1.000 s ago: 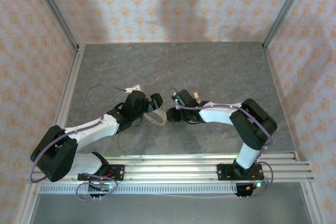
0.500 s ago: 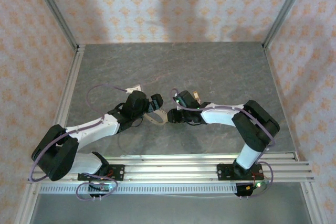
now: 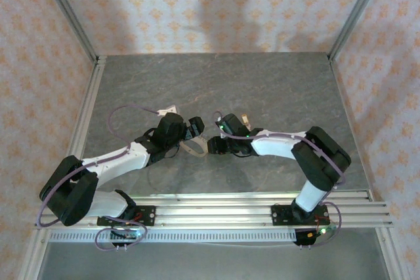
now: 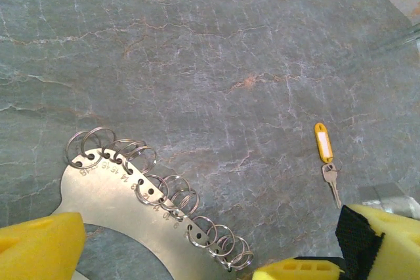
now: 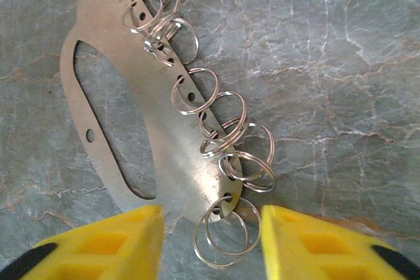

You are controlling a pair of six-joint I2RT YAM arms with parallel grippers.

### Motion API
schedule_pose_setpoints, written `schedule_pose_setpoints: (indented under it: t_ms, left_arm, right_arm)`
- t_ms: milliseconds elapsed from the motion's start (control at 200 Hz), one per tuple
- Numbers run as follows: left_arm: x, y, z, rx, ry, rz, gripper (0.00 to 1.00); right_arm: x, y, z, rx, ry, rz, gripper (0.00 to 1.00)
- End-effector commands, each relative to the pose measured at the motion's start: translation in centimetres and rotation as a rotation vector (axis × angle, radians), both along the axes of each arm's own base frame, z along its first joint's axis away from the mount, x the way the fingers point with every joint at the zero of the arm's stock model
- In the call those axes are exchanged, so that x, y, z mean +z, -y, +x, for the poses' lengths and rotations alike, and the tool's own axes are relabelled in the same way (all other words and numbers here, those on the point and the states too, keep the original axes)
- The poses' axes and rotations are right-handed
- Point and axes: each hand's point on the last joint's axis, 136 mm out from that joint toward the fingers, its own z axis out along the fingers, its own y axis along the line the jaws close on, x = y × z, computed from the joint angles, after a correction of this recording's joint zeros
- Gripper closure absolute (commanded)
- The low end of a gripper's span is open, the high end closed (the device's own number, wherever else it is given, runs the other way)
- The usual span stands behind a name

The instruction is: Put the keys on the keyring

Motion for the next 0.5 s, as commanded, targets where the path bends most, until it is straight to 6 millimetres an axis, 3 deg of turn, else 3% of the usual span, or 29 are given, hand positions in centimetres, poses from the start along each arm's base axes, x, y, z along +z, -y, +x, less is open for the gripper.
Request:
schedule_pose_setpoints:
  t_ms: [0,220,495]
  left_arm:
    - [1.1,0.8,0.4,-0.02,0.031,-0.001,0.0]
    - [1.0,0.7,0.2,-0.019,0.026,-0.005,0.0]
    - [1.2,0.4,0.0,-0.014,0.027,0.004,0.0]
  right_arm:
    - [1.8,1.1,0.2,-0.038,0.057,-0.036,0.52]
    - [1.0,2.6,-1.2,-0.034,0.072,-0.19,0.49]
    - [-0.5,0.5,-4.2,0.038,0.041,-0.222,0.5]
